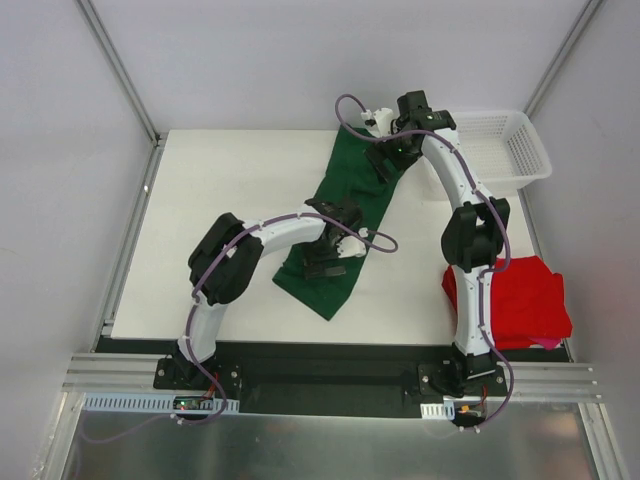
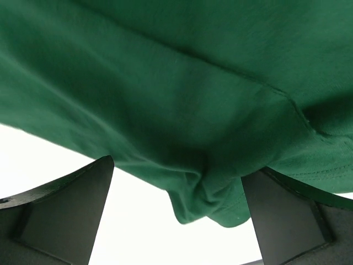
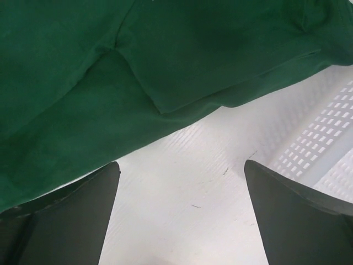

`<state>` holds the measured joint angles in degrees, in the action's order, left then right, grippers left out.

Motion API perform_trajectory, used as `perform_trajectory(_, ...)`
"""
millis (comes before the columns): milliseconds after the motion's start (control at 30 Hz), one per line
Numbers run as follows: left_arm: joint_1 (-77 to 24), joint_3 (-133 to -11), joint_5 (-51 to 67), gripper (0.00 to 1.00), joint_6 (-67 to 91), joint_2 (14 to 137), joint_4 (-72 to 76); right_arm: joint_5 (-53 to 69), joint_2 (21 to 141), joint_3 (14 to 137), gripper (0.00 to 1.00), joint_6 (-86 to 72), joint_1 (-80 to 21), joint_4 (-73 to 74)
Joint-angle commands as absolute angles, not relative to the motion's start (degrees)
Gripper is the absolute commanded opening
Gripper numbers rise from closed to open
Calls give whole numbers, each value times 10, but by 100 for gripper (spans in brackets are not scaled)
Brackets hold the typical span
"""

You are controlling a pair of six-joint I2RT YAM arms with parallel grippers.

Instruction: Fold and stack the t-shirts

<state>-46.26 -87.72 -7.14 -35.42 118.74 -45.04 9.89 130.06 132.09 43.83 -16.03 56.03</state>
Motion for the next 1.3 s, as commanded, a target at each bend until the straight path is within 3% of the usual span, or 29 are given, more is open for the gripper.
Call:
perform_trajectory(0, -499, -943, 16, 99, -317, 1242, -423, 74, 1282, 1327, 100, 467, -156, 534)
perform_trajectory(367, -546, -1034, 175, 99, -259, 1245, -416, 70, 1277, 1283, 100, 492, -158, 483)
perform_trajectory(633, -501, -902, 124, 99, -230, 1051, -421, 87, 1286, 1279, 100, 468, -166, 490)
perform_trajectory(767, -437, -787, 91, 99, -280, 907, -446, 98, 1295, 1276, 100, 470, -180, 509)
perform_trajectory(1000, -195, -794, 83, 99, -281, 881, -458, 125, 1353, 1324, 100, 413, -186, 538)
perform_trajectory(1267, -142, -816, 57, 99, -310, 888, -451, 110, 1394, 1326, 100, 473, -205, 531)
